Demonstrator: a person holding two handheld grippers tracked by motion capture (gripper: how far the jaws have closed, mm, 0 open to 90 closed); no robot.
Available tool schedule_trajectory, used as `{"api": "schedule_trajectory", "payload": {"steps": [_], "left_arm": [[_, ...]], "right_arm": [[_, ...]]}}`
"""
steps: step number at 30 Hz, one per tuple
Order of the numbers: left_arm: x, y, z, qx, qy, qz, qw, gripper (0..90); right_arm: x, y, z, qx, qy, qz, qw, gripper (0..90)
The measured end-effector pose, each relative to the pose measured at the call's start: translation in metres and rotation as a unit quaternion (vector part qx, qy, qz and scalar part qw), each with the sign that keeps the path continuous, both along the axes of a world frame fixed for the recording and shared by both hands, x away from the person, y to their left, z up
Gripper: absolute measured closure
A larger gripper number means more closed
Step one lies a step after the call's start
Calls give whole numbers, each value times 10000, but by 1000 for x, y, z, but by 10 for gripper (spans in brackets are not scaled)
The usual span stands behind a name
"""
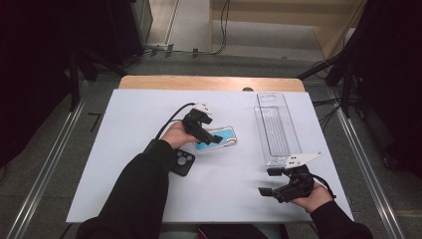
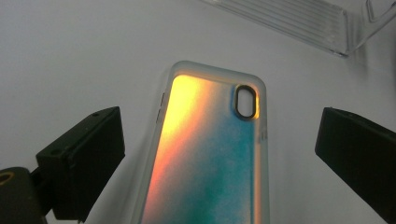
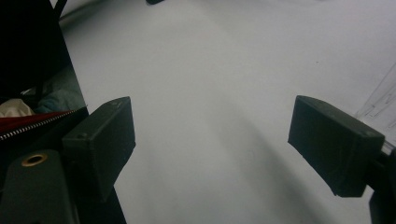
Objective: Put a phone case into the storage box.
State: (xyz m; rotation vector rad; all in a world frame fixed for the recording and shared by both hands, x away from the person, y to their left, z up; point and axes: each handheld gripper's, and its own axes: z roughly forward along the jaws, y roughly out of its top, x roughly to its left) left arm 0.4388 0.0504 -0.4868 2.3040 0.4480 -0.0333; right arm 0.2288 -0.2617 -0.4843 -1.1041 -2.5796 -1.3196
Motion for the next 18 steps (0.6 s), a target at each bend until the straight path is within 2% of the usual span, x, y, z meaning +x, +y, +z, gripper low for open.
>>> {"api": "schedule_trajectory", "payload": {"steps": [3,9,18], "left_arm": [[-1,0,-5,161,-27,72,9998,33],[-1,2,-15,242,22,41,9997,51],[-4,-2,-18,586,-166,-70,9981,64]], "right_arm": [[0,0,0,-1,4,1,10000,130],[0,0,0,-5,5,0,10000,129],[0,0,0,-9,7,1,10000,129]]}}
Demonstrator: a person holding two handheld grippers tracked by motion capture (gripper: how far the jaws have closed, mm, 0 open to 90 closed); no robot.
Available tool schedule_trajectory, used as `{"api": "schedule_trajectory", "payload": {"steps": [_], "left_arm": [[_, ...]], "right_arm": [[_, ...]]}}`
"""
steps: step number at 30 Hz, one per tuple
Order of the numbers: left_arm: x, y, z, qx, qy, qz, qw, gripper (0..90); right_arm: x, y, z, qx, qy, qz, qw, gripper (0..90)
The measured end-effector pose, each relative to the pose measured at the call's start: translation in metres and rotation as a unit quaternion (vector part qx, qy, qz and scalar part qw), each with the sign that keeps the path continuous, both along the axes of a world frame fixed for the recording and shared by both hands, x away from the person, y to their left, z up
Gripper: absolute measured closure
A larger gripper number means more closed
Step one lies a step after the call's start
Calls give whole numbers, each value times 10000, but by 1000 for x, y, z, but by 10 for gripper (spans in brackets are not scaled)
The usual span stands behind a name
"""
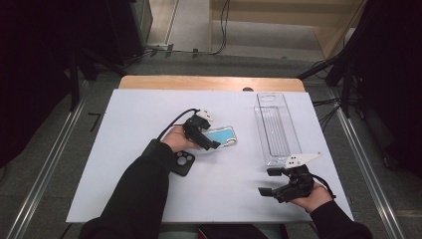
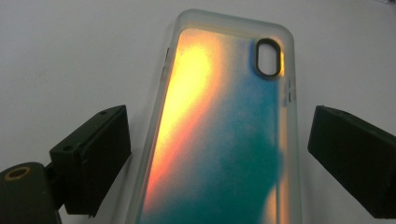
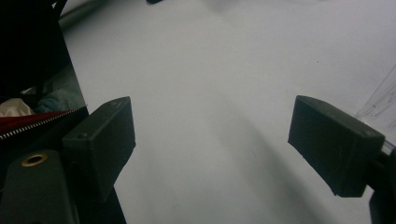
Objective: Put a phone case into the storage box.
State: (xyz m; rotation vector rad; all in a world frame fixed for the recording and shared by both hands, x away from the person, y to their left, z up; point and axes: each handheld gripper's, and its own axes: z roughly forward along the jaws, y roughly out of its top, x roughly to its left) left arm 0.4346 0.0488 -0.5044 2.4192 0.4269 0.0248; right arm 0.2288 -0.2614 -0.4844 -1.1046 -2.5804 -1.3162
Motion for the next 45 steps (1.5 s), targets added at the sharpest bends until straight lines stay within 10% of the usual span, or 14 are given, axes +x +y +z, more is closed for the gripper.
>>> {"api": "schedule_trajectory", "payload": {"steps": [23,45], "left_arm": [[-7,-4,1,418,-446,-204,9979,103],[-7,-5,5,404,-283,-88,9987,174]], "right_arm": [[0,0,0,1,-6,-6,10000,130],[0,0,0,0,2,-6,10000,130]]}}
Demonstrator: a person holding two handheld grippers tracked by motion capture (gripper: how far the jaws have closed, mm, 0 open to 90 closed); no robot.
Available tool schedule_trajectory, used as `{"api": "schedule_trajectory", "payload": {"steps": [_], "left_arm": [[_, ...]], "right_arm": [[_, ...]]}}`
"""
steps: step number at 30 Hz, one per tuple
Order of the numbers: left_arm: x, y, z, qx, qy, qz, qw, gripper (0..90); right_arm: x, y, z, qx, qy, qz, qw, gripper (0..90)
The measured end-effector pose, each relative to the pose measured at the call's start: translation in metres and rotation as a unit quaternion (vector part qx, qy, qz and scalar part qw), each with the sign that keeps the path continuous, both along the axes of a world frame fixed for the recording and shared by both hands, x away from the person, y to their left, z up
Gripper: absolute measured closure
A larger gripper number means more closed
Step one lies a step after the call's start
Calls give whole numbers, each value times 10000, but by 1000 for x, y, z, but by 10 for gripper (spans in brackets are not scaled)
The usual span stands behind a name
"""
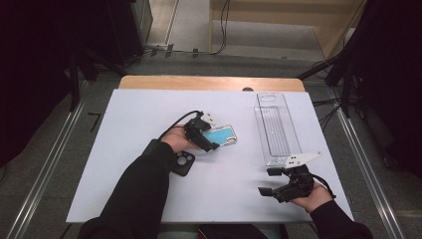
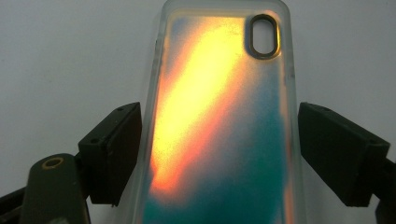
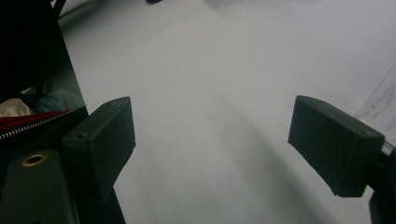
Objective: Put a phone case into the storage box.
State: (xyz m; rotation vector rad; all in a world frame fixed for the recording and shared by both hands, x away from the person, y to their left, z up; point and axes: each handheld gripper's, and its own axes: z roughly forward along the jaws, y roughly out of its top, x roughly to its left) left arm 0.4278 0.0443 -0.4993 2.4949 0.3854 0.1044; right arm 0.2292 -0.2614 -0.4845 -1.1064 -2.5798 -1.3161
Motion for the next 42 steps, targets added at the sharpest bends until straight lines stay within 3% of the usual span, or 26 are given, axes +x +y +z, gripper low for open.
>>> {"api": "schedule_trajectory", "payload": {"steps": [3,12,20,25,30,36,42], "left_arm": [[2,2,4,-124,86,76,9999,175],[-2,10,36,-349,15,234,9991,175],[-22,20,61,-484,-54,438,9979,174],[-37,24,70,-397,-169,592,9973,174],[-51,28,69,-452,28,788,9959,174],[-64,36,65,-606,148,1238,9903,174],[-78,46,58,-812,185,1658,9826,173]], "right_arm": [[0,0,0,0,-3,4,10000,130],[0,0,0,2,-16,15,10000,130],[0,0,0,-7,-17,6,10000,130],[0,1,1,-21,-15,-1,10000,130],[0,1,2,-42,-86,-30,10000,130],[0,0,4,-9,-131,-109,9999,130],[0,1,4,0,-151,-103,9998,130]]}}
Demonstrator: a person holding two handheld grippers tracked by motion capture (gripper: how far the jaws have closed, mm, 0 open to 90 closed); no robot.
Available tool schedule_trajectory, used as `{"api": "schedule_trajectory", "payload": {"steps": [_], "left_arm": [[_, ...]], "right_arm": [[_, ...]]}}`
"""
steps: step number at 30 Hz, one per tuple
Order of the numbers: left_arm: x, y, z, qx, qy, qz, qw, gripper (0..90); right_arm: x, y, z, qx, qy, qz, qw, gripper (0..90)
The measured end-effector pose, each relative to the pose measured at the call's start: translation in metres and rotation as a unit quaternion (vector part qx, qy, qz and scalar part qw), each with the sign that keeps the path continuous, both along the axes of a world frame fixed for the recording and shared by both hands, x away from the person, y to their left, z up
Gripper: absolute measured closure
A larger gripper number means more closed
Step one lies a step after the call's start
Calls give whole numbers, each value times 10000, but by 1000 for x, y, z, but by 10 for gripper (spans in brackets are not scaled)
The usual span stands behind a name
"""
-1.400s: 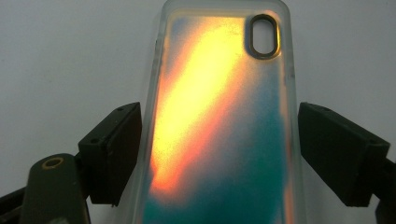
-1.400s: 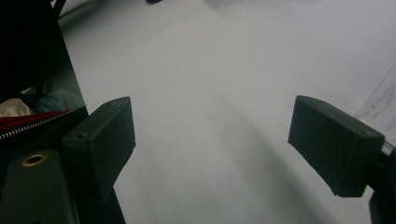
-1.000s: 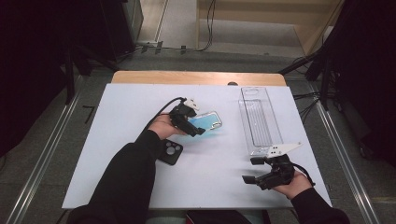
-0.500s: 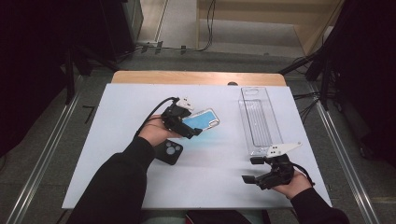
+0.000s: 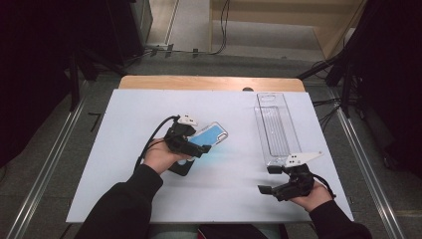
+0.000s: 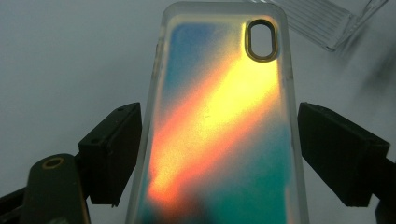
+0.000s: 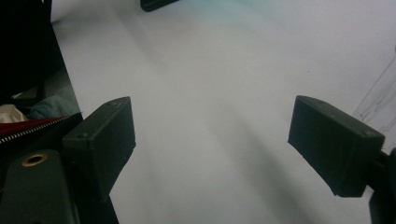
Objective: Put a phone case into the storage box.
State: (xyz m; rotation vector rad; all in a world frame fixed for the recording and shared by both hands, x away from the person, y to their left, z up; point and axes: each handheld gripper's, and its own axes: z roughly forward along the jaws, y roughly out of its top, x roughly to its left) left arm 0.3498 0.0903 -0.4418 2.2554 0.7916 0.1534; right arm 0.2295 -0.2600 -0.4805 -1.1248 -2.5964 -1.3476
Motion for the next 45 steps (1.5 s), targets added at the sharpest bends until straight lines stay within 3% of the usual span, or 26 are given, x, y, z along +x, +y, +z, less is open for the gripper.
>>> {"api": "schedule_trajectory", "payload": {"steps": [3,5,10,16,28,31,32,36,40,45], "left_arm": [[-4,3,-3,56,5,53,10000,173],[-7,4,-5,-64,80,138,9999,173],[-16,5,-7,-123,70,252,9996,173],[-29,5,-12,-208,-2,405,9990,173],[-46,10,-15,-523,-258,858,9946,173],[-49,14,-16,-733,-218,888,9931,174],[-50,16,-16,-893,-157,823,9925,173],[-55,17,-16,-847,-331,852,9922,173],[-60,18,-19,-953,-242,987,9902,173],[-62,19,-22,-1152,9,1040,9879,173]], "right_arm": [[0,0,2,62,-58,9,10000,130],[0,0,2,66,-52,4,10000,130],[-1,2,3,17,-10,-35,10000,130],[-1,3,8,253,-40,-73,9996,130],[-1,11,13,266,-71,-193,9994,130],[-1,16,15,336,-33,-283,9990,130],[0,17,15,338,-49,-282,9990,130],[0,24,17,318,-75,-305,9990,130],[2,30,20,276,-53,-329,9991,130],[6,37,24,380,42,-444,9983,130]]}}
